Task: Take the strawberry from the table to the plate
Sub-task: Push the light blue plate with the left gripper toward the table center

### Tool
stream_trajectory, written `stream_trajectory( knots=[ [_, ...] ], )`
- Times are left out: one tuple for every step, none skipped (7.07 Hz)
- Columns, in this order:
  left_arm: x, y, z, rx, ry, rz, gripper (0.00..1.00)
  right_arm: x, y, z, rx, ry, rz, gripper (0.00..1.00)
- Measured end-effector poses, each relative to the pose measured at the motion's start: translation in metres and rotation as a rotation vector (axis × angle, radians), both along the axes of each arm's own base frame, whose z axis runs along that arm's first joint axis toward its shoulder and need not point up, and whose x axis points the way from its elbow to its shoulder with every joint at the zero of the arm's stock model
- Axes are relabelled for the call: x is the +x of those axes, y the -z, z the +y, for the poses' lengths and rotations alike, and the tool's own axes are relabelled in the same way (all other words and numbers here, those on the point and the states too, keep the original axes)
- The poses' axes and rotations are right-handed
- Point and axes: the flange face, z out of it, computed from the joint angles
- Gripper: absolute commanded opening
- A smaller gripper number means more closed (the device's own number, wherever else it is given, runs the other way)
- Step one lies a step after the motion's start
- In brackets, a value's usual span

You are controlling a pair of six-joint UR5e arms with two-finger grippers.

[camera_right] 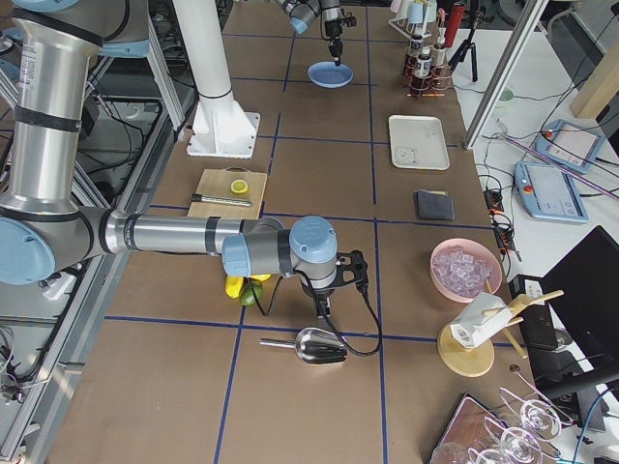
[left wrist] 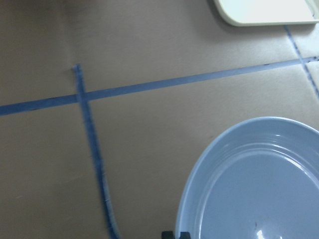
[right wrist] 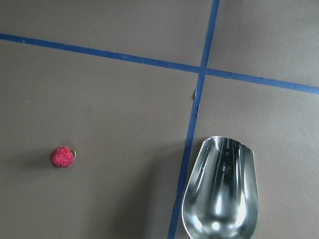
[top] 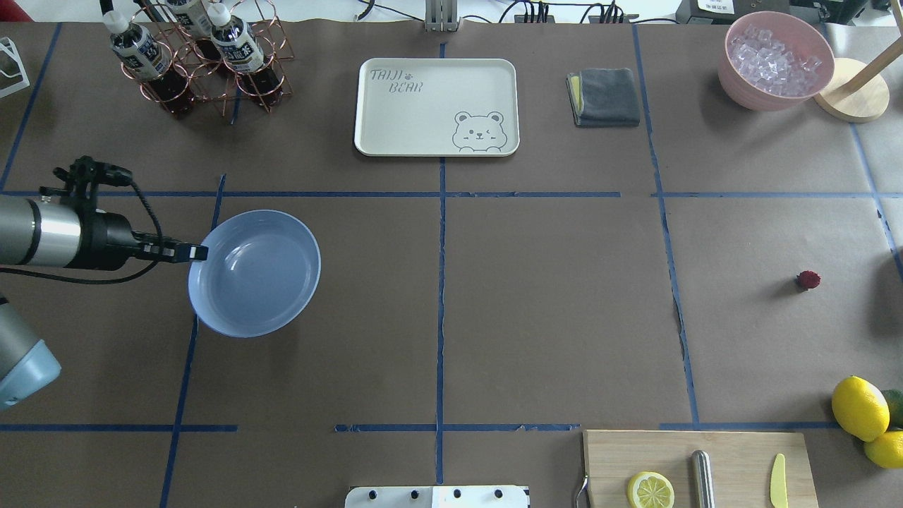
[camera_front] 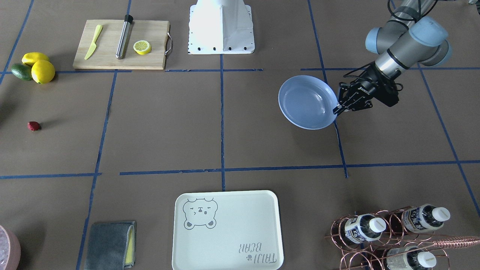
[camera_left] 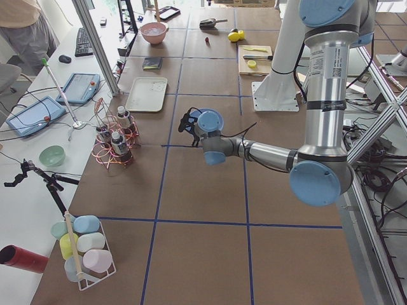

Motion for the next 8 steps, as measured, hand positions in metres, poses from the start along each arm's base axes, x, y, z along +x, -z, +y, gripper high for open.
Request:
stream_trajectory(
  knots=[
    [0.054,0.044,-0.001,-0.036,0.018,0.009,0.0,0.0,0.0,0.0,-0.001,0.0,0.0,1.0],
    [0.114,0.095,0.005,-0.077,0.037,-0.008,0.0,0.0,-0.002,0.0,-0.003,0.0,0.0,1.0],
    [0.162,0.126,0.018,-0.098,0.048,-0.037,0.0,0.0,-0.003,0.0,-0.006,0.0,0.0,1.0],
    [0.193,0.135,0.032,-0.104,0.049,-0.062,0.0,0.0,-0.004,0.0,-0.007,0.0,0.0,1.0],
    [0.208,0.136,0.04,-0.104,0.047,-0.077,0.0,0.0,-0.004,0.0,-0.008,0.0,0.0,1.0],
    [0.215,0.135,0.043,-0.105,0.044,-0.085,0.42,0.0,-0.004,-0.001,-0.008,0.0,0.0,1.0],
    [0.219,0.135,0.044,-0.105,0.043,-0.088,0.99,0.0,-0.004,-0.001,-0.006,0.001,0.0,1.0],
    [0.221,0.136,0.044,-0.103,0.043,-0.089,1.0,0.0,-0.002,-0.002,-0.003,0.001,0.0,1.0]
  ],
)
